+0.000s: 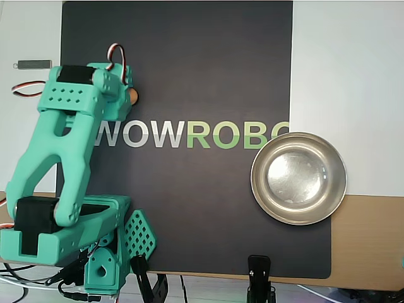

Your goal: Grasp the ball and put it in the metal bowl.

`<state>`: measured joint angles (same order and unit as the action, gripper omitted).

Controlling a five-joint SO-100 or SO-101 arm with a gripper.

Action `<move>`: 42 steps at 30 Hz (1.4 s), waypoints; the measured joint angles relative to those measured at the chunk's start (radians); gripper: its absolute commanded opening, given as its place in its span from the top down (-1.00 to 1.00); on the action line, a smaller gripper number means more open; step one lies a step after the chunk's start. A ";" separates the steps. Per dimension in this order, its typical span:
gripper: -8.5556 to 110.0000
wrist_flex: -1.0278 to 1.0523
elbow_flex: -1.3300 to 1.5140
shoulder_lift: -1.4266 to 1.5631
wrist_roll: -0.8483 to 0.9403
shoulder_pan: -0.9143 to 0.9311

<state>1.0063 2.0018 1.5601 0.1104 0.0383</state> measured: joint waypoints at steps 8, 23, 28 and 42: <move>0.07 0.000 0.000 0.000 0.000 0.000; 0.34 -0.002 0.000 0.000 0.003 0.000; 0.34 -0.002 0.000 0.000 0.003 0.000; 0.34 0.000 0.000 0.009 0.003 0.011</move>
<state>1.0063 2.0018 1.5693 0.1135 0.0491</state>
